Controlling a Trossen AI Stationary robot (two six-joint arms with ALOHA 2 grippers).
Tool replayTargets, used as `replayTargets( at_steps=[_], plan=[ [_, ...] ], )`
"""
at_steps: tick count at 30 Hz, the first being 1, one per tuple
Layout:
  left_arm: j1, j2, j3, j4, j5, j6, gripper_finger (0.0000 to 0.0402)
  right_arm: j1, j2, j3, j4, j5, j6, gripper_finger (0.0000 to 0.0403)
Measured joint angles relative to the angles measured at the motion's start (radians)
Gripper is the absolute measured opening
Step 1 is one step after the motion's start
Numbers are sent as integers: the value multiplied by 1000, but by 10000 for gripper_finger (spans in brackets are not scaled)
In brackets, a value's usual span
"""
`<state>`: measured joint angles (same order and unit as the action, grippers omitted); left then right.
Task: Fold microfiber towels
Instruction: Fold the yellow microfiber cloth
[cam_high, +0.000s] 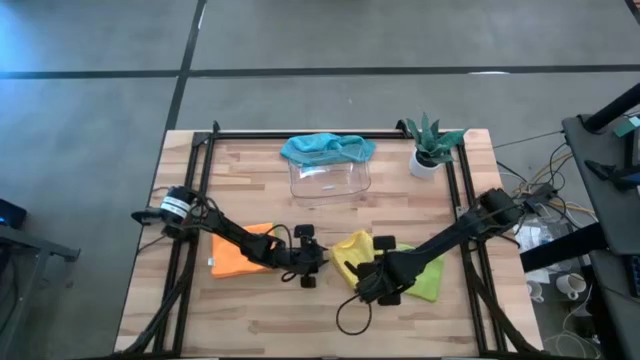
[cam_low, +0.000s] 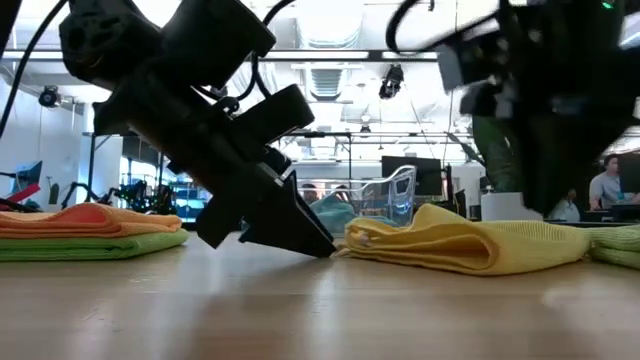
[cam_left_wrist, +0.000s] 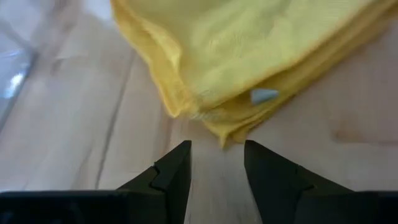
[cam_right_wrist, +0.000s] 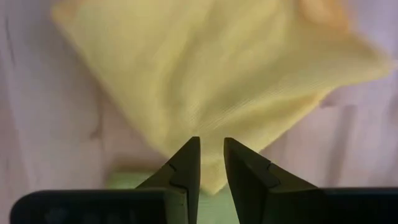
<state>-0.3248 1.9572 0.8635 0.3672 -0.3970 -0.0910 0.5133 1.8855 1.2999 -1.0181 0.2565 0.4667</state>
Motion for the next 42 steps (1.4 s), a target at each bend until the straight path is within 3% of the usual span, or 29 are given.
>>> replayTargets(
  at_steps=[4,9,12,15,17,19,23,26,29,33,38,42],
  plan=[
    [-3,0,-1,24,102,28,119,-1,-36,0,55,78,16,68],
    [-5,-2,-4,63,111,97,92,0,-34,-38,253,85,-8,67],
    [-2,4,-3,101,133,173,83,0,-17,-93,252,78,-14,66],
    [1,6,8,95,273,202,75,-10,-17,-153,253,93,-85,66],
    [-10,6,22,67,348,176,67,-31,-17,-187,256,159,-184,66],
    [-27,-15,35,15,360,127,55,-64,-17,-215,283,250,-341,66],
    [-80,-130,46,-112,370,74,28,-155,-17,-254,403,306,-818,66],
    [-114,-260,47,-189,285,71,7,-218,-17,-260,560,332,-1102,65],
    [-129,-340,14,-260,165,35,3,-241,-17,-208,641,441,-1214,65],
    [-129,-387,-35,-261,147,-30,3,-226,-54,-100,591,420,-1036,60],
    [-91,-309,-71,-253,13,-53,3,-209,-113,-75,522,106,-583,41],
    [-5,-209,-49,-243,13,-163,3,-189,-129,-81,509,-23,-332,23]
  ],
)
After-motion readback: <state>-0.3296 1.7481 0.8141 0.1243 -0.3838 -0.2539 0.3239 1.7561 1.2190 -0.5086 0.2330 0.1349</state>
